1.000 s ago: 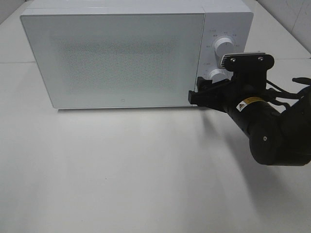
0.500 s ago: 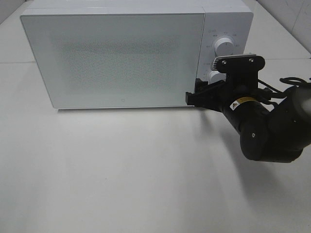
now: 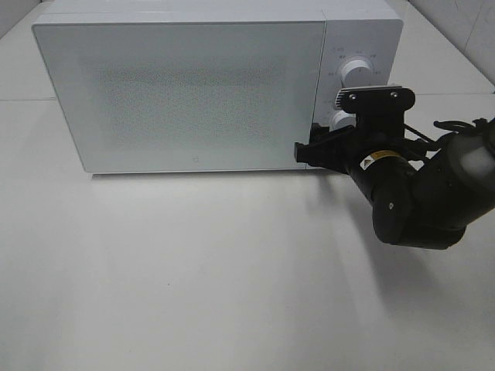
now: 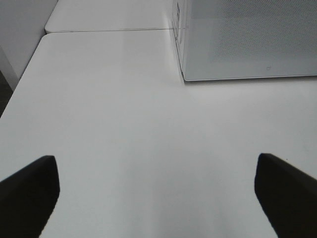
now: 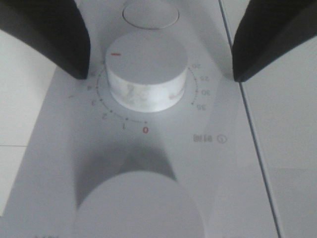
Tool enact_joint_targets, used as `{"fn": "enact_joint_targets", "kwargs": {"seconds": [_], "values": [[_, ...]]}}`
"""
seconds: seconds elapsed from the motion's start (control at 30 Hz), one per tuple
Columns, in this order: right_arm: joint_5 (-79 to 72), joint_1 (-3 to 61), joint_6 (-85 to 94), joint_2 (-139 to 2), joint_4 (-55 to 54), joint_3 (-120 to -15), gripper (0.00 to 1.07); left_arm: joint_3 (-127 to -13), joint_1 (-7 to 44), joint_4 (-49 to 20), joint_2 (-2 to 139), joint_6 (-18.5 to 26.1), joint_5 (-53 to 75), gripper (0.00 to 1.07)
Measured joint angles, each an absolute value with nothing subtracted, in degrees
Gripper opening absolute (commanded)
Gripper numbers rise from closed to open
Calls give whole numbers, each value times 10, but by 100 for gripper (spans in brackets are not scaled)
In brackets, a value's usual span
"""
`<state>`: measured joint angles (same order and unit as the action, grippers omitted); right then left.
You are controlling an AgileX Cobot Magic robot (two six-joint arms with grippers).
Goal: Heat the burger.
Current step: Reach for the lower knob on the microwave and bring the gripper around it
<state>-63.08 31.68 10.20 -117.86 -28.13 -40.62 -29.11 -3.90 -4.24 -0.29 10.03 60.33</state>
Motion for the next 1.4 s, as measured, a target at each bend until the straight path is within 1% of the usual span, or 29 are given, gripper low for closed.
{"fn": "enact_joint_targets", "kwargs": {"seconds": [0.23,0.47,0.83,0.93,1.0,1.03,1.07,1.1,1.13,1.17,1.2,1.23,1.3,1.33,1.4], "values": [[-624,317,102,-1181,-282,-409,76,-291,-39,-42,-3,100,603,103],[-635,317,101,-1177,-285,-410,73,-291,-39,-42,-3,100,603,103],[-634,318,97,-1168,-288,-410,73,-291,-39,-42,-3,100,603,103],[-634,318,97,-1168,-289,-410,69,-291,-39,-42,-3,100,603,103],[-635,318,97,-1168,-292,-410,63,-291,-39,-42,-3,100,603,103],[-635,318,97,-1168,-293,-410,57,-291,-39,-42,-3,100,603,103],[-635,318,97,-1168,-293,-410,57,-291,-39,-42,-3,100,603,103],[-635,318,97,-1168,-293,-410,54,-291,-39,-42,-3,100,603,103],[-636,318,97,-1168,-293,-410,45,-291,-39,-42,-3,100,603,103],[-636,318,97,-1168,-293,-410,45,-291,-39,-42,-3,100,603,103],[-636,318,97,-1168,-293,-410,41,-291,-39,-42,-3,100,603,103],[-636,318,97,-1168,-293,-410,41,-291,-39,-42,-3,100,603,103],[-637,317,97,-1168,-296,-409,22,-291,-39,-42,-3,100,603,103],[-637,317,97,-1168,-296,-409,22,-291,-39,-42,-3,100,603,103],[-637,317,97,-1168,-296,-409,12,-291,-39,-42,-3,100,603,103]]}}
